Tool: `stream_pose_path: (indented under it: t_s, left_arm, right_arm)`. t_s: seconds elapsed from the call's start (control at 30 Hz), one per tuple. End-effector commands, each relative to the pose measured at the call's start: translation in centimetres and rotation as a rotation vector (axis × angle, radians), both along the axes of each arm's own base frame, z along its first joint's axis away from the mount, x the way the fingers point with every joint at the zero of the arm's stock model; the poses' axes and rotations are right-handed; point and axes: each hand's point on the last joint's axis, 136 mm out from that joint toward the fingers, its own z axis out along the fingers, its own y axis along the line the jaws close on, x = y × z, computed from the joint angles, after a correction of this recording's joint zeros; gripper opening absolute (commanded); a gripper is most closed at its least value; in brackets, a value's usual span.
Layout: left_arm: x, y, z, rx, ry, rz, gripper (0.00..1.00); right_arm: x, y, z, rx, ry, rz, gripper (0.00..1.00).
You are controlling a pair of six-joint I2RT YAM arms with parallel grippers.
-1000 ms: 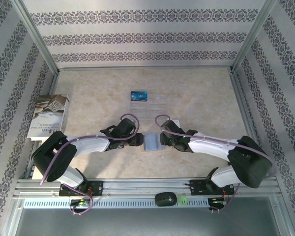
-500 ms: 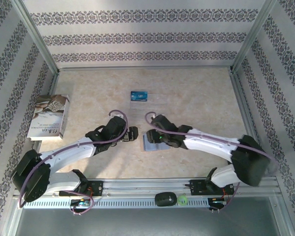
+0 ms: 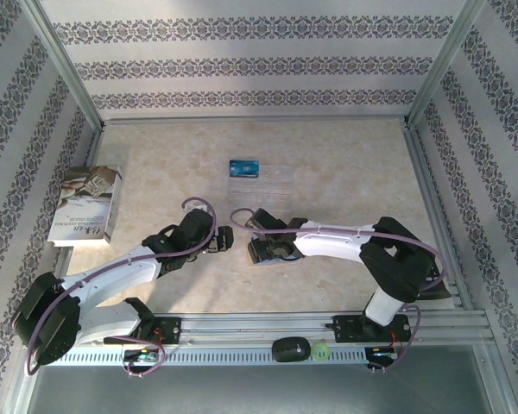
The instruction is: Take the credit cards out of the card holder
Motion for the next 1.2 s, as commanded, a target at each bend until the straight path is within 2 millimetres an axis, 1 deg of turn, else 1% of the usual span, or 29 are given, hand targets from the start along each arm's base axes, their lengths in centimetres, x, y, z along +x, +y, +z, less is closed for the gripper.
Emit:
stream_pose_path:
  t_s: [0.0, 0.07, 0.1, 0.2, 0.4, 0.57, 0.63, 0.73, 0.9, 1.1, 1.17]
  left_arm:
    - [0.0, 0.3, -0.5, 0.016, 0.018, -0.007, 0.94]
    - [0.1, 0.0, -0.5, 0.011, 0.021, -0.017, 0.94]
    - [0.1, -0.2, -0.6, 0.01, 0.026, -0.025, 0.93]
    - [0.1, -0.9, -0.7, -0.011, 0.035, -0.05, 0.92]
    - [0.1, -2.5, -1.6, -0.056, 0.072, -0.095, 0.89]
    - [0.1, -4.2, -2.3, -0.1, 0.095, -0.132, 0.87]
    - [0.1, -5.0, -2.6, -0.117, 0.104, -0.147, 0.86]
    - [0.2, -6.1, -2.8, -0.141, 0.102, -0.169, 0.85]
    - [0.4, -7.5, -3.3, -0.142, 0.109, -0.197, 0.83]
    - [0.4, -8.1, -4.4, -0.123, 0.124, -0.205, 0.83]
    - [0.4, -8.2, -4.9, -0.123, 0.135, -0.211, 0.79]
  right_arm:
    - [-0.5, -0.2, -1.0, -0.059, 0.015, 0.028, 0.59]
    - [-0.6, -0.4, -1.6, -0.07, 0.026, 0.029, 0.58]
    - [-0.7, -0.5, -1.8, -0.072, 0.029, 0.028, 0.55]
    - [-0.8, -0.5, -2.1, -0.062, 0.03, 0.024, 0.45]
    - [-0.5, -0.3, -2.0, -0.028, 0.021, 0.023, 0.25]
    - [-0.1, 0.0, -1.2, 0.041, -0.007, 0.013, 0.08]
    - [0.1, 0.2, -0.7, 0.082, -0.02, 0.011, 0.0]
    - [0.2, 0.6, -0.1, 0.147, -0.024, 0.013, 0.0]
    - [0.4, 1.4, 1.4, 0.258, -0.04, 0.007, 0.0]
    - [0.5, 1.3, 2.2, 0.309, -0.044, -0.011, 0.0]
    - [0.4, 1.3, 2.2, 0.345, -0.036, -0.027, 0.0]
